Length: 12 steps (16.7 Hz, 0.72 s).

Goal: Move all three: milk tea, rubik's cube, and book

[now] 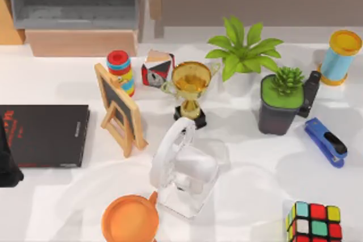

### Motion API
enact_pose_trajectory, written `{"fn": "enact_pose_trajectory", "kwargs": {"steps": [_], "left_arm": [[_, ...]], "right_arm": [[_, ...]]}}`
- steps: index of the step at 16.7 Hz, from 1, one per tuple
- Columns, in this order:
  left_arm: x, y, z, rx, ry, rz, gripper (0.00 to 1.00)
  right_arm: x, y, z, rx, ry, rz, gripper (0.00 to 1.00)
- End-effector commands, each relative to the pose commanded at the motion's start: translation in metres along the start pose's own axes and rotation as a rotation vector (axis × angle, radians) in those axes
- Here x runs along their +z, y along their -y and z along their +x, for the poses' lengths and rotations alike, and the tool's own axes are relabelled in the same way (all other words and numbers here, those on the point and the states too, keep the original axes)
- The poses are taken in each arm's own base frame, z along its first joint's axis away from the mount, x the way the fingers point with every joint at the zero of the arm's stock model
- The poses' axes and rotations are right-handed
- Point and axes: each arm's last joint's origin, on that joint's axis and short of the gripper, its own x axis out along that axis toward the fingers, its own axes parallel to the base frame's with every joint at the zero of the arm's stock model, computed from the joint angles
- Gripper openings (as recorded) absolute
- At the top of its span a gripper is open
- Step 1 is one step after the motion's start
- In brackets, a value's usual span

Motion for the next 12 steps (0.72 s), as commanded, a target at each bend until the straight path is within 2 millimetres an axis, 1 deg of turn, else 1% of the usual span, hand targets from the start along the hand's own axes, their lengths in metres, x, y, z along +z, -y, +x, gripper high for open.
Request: {"fn": "enact_pose_trajectory", "kwargs": {"steps": [1,3,6,8,9,12], "left_arm": [[0.000,0.000,0.000,0.000,0.000,0.000,1.00],[0.000,0.000,0.000,0.000,0.000,0.000,1.00],[0.000,0.000,0.000,0.000,0.000,0.000,1.00],[0.000,0.000,0.000,0.000,0.000,0.000,1.00],[0.000,0.000,0.000,0.000,0.000,0.000,1.00],[0.000,0.000,0.000,0.000,0.000,0.000,1.00]], "right_arm": [[-0.003,0.004,0.000,0.003,0.014,-0.006,0.00],[-0.019,0.013,0.001,0.012,0.014,-0.006,0.00],[-0.061,0.037,-0.003,0.008,-0.039,0.019,0.00],[-0.081,0.050,-0.011,0.006,-0.071,0.037,0.00],[-0.085,0.052,-0.014,0.007,-0.082,0.043,0.00],[-0.086,0.052,-0.014,0.007,-0.084,0.044,0.00]]}}
